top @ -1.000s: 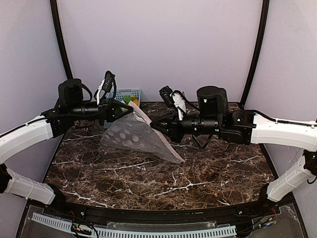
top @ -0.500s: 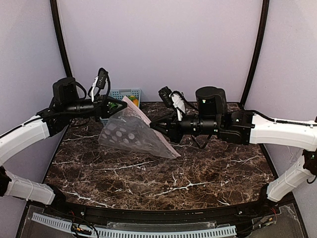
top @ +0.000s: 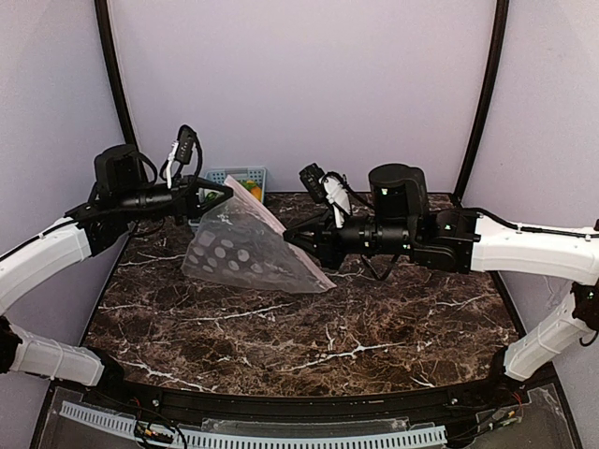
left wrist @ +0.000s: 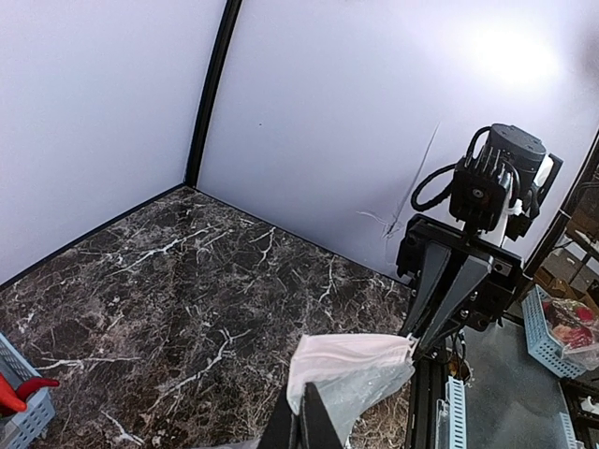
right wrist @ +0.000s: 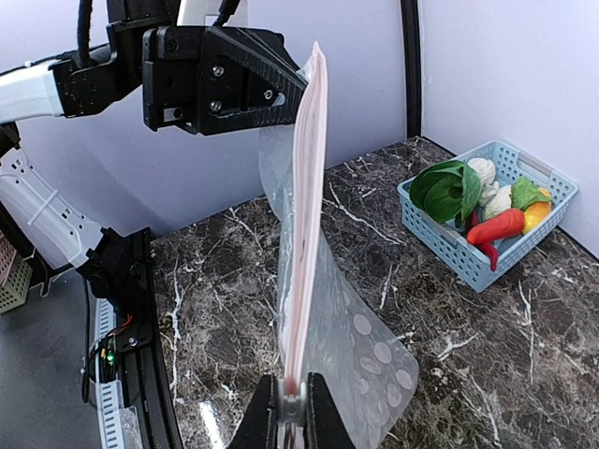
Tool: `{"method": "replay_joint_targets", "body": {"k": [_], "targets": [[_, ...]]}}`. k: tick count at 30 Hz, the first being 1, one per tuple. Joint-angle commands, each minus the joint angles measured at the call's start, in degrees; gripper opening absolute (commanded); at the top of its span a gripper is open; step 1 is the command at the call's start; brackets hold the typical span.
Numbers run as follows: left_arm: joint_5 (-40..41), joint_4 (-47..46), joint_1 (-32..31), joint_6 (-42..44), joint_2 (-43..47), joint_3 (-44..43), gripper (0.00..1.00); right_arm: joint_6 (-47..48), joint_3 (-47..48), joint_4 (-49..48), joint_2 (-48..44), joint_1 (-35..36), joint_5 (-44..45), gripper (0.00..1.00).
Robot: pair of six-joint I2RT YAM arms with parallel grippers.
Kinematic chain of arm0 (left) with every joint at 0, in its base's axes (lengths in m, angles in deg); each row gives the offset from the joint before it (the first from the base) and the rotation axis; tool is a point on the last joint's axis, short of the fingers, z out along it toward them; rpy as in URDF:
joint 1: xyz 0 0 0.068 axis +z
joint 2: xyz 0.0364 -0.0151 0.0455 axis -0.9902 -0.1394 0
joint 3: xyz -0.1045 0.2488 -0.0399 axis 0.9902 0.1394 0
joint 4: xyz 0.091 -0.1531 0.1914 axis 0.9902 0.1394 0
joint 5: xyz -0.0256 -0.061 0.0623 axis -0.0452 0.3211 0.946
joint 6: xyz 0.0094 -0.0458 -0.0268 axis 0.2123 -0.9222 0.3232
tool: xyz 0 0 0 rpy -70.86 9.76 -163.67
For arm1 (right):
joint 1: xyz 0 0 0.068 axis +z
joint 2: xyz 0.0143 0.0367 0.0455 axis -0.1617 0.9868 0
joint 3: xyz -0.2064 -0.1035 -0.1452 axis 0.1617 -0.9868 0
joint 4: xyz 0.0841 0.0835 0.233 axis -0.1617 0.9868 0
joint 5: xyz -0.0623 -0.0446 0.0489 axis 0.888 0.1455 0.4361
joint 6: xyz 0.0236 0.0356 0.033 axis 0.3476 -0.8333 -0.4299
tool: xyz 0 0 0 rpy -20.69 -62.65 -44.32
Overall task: Place the food in the zip-top bag and seal the zipper
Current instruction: Zip the zipper on the zipper food storage bag.
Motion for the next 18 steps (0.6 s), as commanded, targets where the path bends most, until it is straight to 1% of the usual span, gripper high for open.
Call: {"method": "replay_joint_targets", "body": {"k": [1,18], "targets": [[5.57,-2.55,3.80,-0.56,2.85,0.20,0.01,0.05,-0.88,5.90,-0.09,0.31,-0.53,0.02],[5.01,-2.82,8.47,-0.83,4.24,0.06,0.01,-0.27,-1.58,6.88,0.40,0.35,-1.31,0.02]]}}
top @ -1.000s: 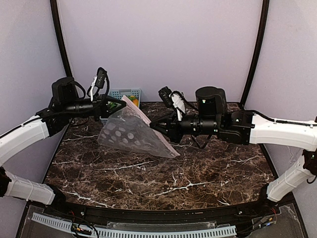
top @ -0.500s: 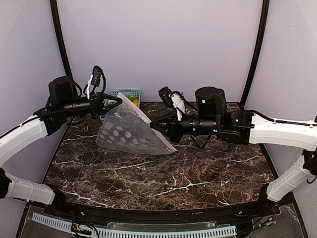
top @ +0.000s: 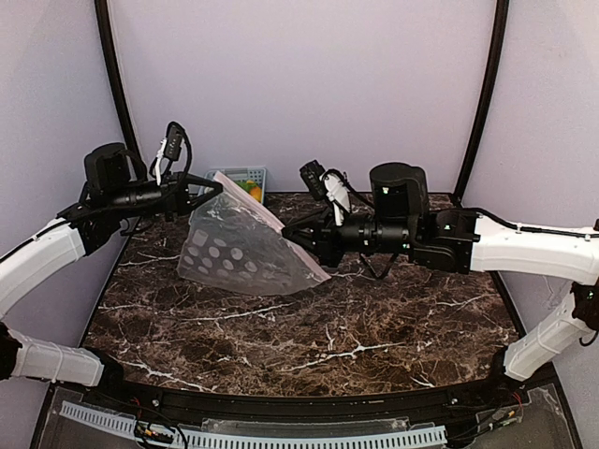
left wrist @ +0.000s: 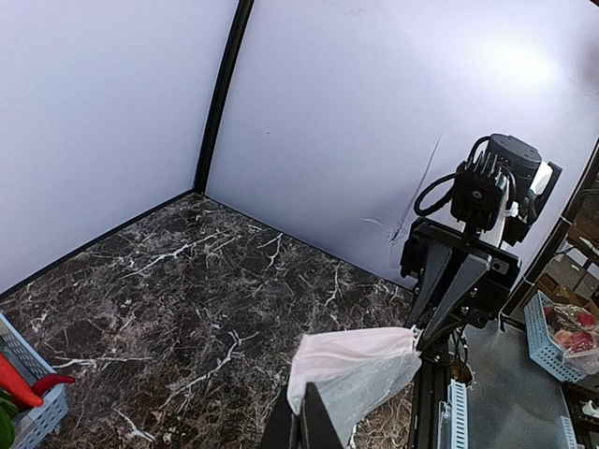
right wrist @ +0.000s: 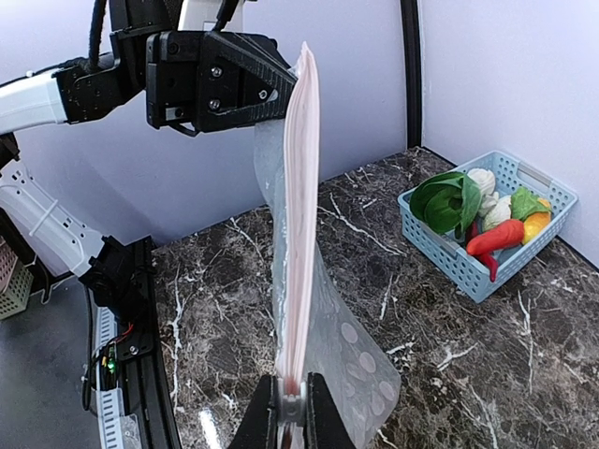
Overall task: Place the food in the zip-top bag and seal the zipper
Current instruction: Zip the zipper on the zipper food storage bag.
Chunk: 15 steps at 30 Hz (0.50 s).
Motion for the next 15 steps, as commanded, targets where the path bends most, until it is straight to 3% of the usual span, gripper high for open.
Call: {"method": "replay_joint_targets", "body": {"k": [1,15], "targets": [[7.14,-3.43,4.84,-0.34,2.57,0.07,0.01,-0.34,-1.61,8.49,0.33,0.32,-1.75,0.02],[-1.34,-10.18,5.51,-4.01,0.66,1.48,0.01,-1.07,0.47,9.72,2.69,0.36,-6.28,0.03]]}}
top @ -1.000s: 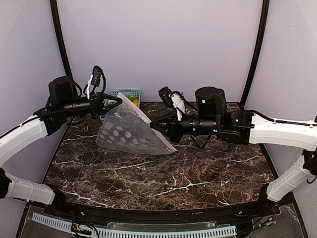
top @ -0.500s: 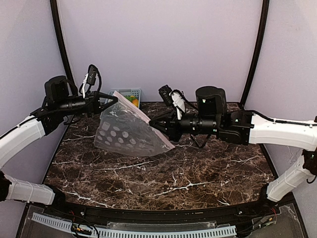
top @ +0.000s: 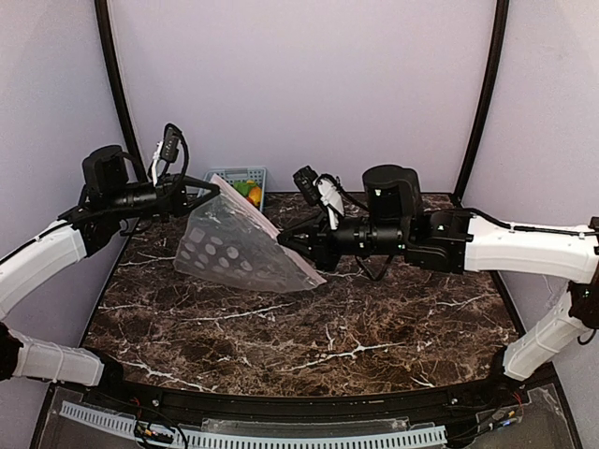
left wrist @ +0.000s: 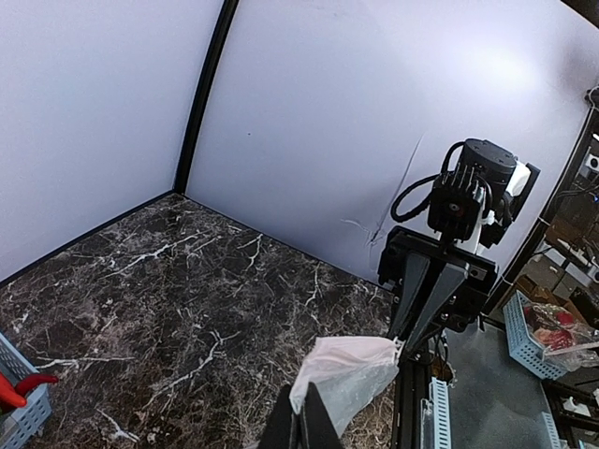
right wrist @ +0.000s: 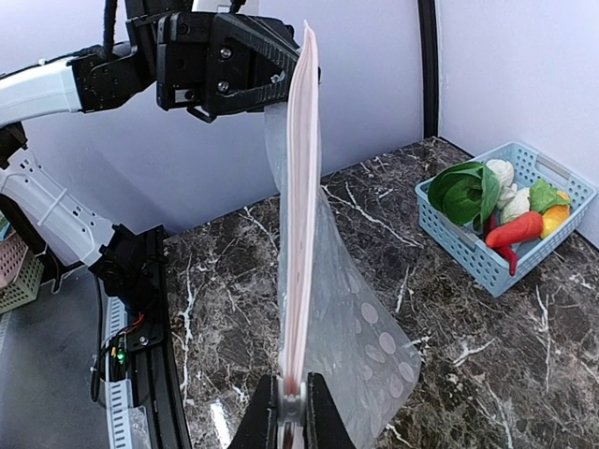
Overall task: Place the food in the zip-top bag and seal the zipper
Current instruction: Zip the zipper on the zipper food storage bag.
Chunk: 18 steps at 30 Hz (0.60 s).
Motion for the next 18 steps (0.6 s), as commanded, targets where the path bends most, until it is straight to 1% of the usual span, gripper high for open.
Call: {"method": "replay_joint_targets", "body": {"k": [1,4,6,10,12,18], "targets": [[4.70,-6.32,3.36,-0.33,0.91,-0.44,0.01,-0.85,0.20,9.75,1.40,0.37,-3.92,0.04],[4.88,-5.10,3.41,0.61,1.00,-0.80,0.01,-1.09,0.05,10.15,1.95,0.38,-4.20,0.07],[3.45,-5.58,3.33,0.31,0.52,-0.90,0.01,-1.44,-0.06,10.21,1.89,0.33,-4.37,0.11],[-0.51,-8.74,3.00,-2.91,-1.20,-0.94,0.01,-1.79,-0.30,10.05,1.06,0.36,-4.61,0.25],[-1.56,-9.68,2.60,-4.12,-1.85,-0.96,0.01,-1.91,-0.75,10.04,0.62,0.39,-4.20,0.30],[-1.97,-9.54,1.93,-4.08,-2.16,-0.98,0.01,-2.36,-1.53,8.96,0.27,0.36,-2.63,0.35]]}}
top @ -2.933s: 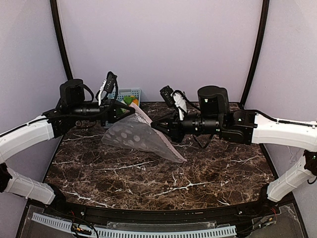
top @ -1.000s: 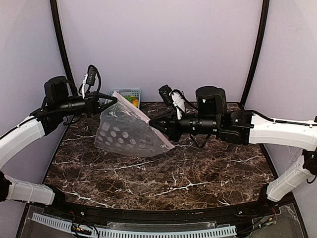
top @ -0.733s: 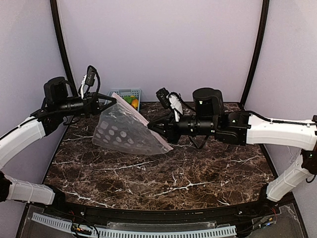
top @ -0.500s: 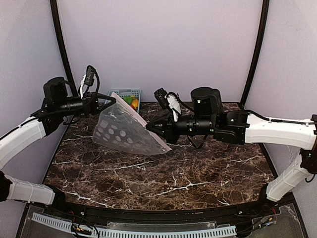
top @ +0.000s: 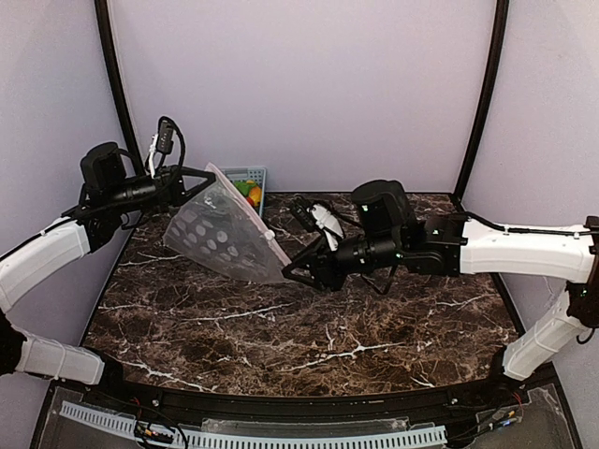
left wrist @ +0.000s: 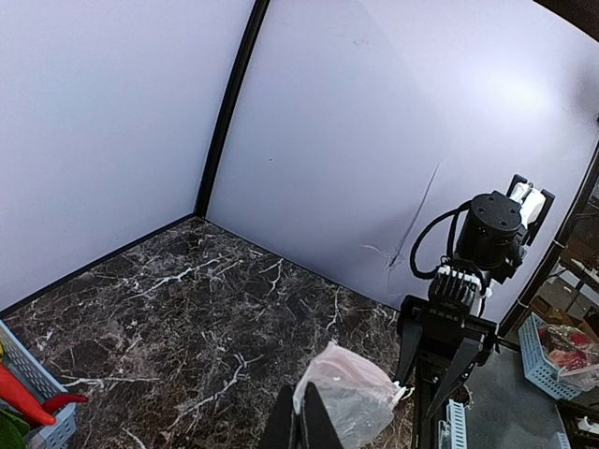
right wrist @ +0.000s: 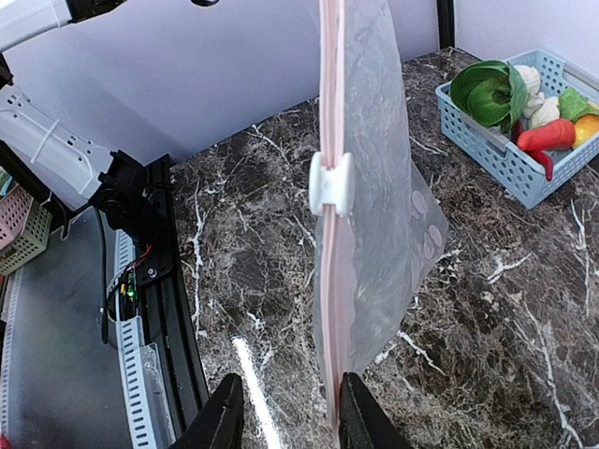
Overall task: Place the food in the zip-top bag and seal the zipper
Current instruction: Zip the zipper on the zipper food storage bag.
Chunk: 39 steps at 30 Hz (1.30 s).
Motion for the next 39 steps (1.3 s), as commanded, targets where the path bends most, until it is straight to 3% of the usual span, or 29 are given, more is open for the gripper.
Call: {"method": "replay_joint_targets", "body": {"k": [1,8,22,39], "targets": [[-1.49,-2.20,-0.42,-0.84,0.32,-0.97,0.01,-0.56,-0.65,-0.65,-0.88,0.37,1.64,0.38],[-2.29,-2.06,-0.75,-0.73,0.03,-1.15,0.01,0.86,2.26,-2.98,-0.99,0.27,6.69,0.47],[-2.71,-1.72,-1.23,-0.55,-0.06,-1.42,0.01,4.49,7.36,-3.70,2.07,-0.92,5.83,0.38],[-2.68,-0.87,-1.30,0.06,-0.08,-1.66,0.01,6.76,7.05,-2.48,0.31,-5.00,4.19,0.42]]}}
